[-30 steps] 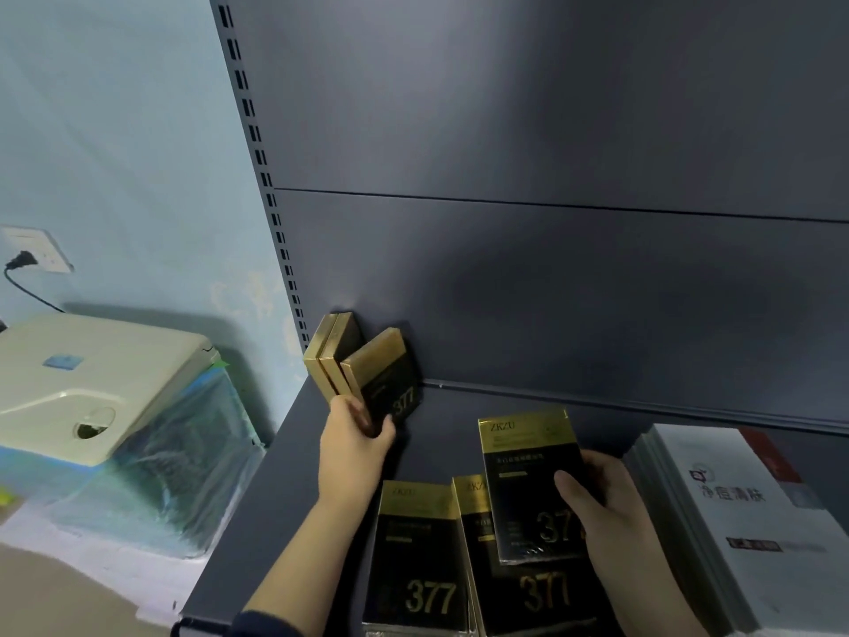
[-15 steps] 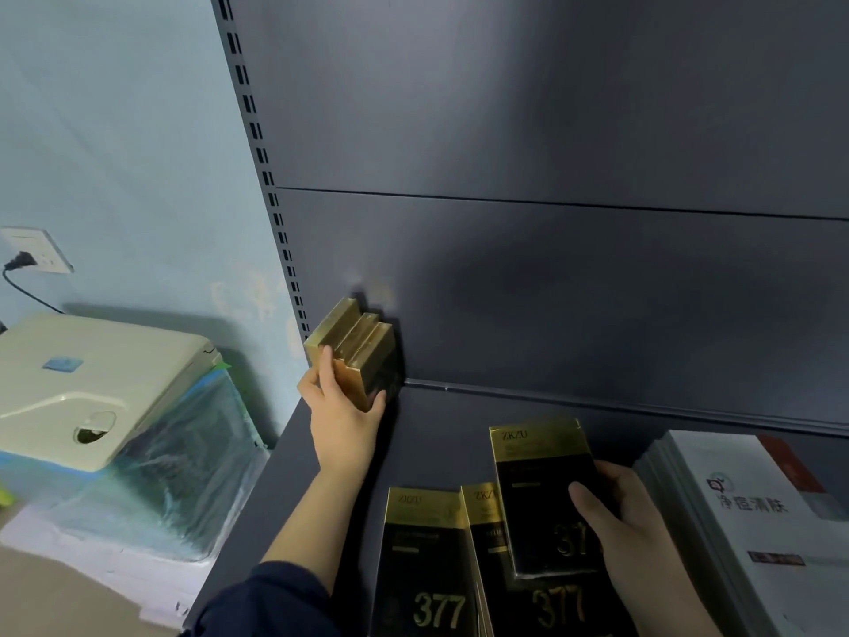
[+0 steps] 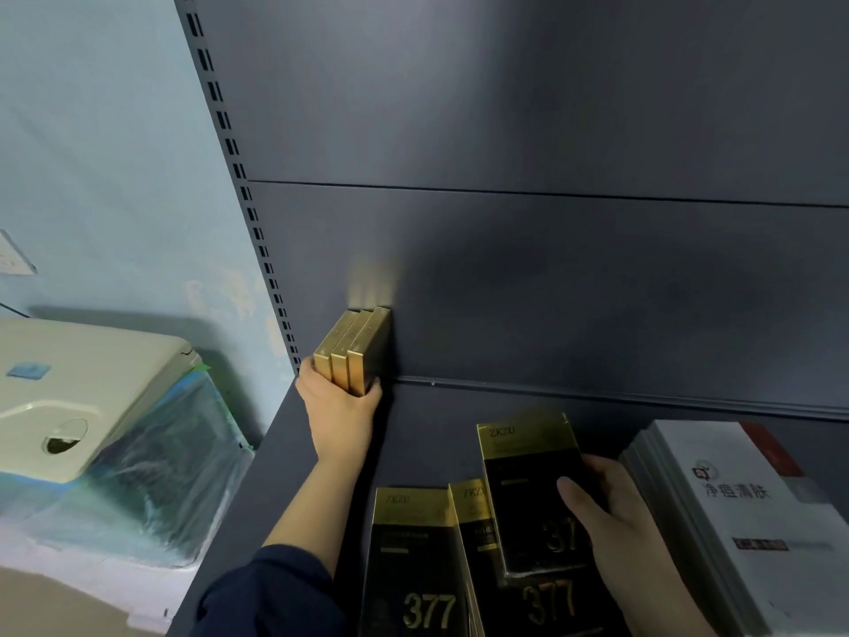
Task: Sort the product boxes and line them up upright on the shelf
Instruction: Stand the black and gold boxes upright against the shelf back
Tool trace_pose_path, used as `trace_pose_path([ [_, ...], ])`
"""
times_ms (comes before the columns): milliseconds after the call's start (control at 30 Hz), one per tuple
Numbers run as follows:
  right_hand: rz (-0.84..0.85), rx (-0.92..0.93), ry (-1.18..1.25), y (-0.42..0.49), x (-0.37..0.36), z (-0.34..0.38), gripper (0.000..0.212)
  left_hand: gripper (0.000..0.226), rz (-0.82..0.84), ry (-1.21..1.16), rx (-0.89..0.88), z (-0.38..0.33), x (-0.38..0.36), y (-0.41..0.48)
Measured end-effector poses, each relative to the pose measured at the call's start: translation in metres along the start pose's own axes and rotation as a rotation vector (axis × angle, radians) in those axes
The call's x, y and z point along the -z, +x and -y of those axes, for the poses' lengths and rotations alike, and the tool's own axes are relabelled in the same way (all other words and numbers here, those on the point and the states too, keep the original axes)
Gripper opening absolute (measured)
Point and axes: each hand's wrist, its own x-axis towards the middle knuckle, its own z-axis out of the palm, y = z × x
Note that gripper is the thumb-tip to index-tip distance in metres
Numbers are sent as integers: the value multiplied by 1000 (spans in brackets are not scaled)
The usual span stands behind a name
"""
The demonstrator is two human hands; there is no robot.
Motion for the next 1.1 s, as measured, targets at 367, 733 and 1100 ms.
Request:
trace_pose_path([
  [367,196,211,127,59,-48,67,21,97,101,-64,30,20,5,4],
  [733,93,129,-576,157,-160,52,32,63,186,-128,-120,28,14,0],
  [1100,508,40,-591,137,-166,54,101,100,324,-75,-177,21,12,-4],
])
